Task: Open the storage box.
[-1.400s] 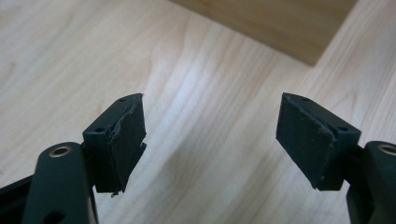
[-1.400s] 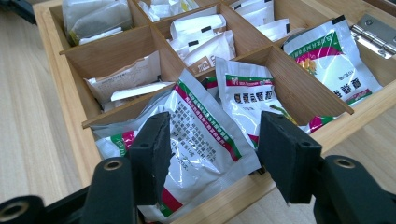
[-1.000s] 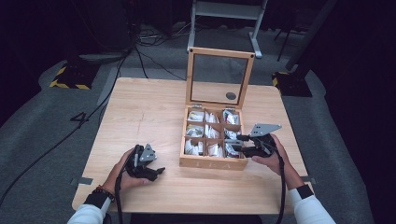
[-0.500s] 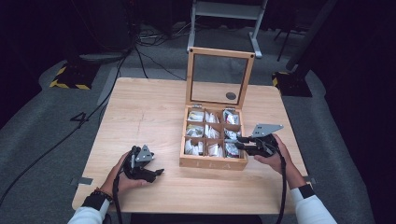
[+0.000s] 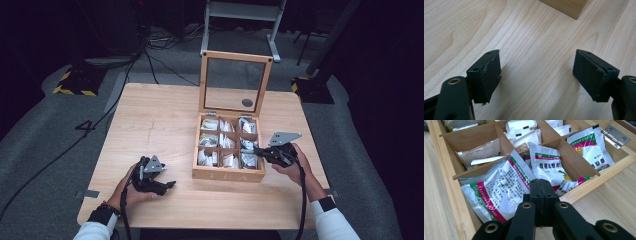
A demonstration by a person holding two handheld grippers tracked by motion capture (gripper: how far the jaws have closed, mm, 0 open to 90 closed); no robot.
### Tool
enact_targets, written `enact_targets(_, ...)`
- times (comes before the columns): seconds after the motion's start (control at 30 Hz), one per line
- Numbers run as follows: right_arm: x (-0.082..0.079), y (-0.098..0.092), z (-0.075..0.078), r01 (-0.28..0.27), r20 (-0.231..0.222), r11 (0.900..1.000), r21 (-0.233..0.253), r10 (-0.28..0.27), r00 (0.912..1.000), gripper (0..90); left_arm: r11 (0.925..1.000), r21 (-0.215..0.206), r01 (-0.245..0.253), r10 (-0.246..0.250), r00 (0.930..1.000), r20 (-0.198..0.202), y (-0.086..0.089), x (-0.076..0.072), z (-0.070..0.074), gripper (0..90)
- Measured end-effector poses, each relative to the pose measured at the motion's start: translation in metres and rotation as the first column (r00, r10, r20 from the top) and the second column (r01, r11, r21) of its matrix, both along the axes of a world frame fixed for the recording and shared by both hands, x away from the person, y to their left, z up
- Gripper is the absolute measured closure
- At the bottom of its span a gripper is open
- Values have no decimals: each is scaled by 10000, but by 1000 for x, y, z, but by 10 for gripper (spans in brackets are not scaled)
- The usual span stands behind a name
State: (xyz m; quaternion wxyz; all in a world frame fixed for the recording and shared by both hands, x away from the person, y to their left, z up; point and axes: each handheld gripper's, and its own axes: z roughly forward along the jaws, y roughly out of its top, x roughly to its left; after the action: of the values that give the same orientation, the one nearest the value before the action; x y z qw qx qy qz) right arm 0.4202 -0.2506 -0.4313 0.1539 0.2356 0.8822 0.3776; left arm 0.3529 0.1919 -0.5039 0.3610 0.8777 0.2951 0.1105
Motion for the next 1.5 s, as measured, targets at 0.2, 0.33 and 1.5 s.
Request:
enact_targets(0.2,-3,-2,4,-147,206,9999,85,145,9997,900,10000,13,32,-32,10000,3,0,0,0,228)
enact_targets(0.33,-6,-6,9,-221,338,9994,255,213,9992,900,10000,49,33,-33,10000,-2,0,0,0,228)
enact_targets(1.5,0,-14,14,-963,-928,9887,1148,1071,9899,771,9999,44,101,-101,9999,5,-2,2,0,215)
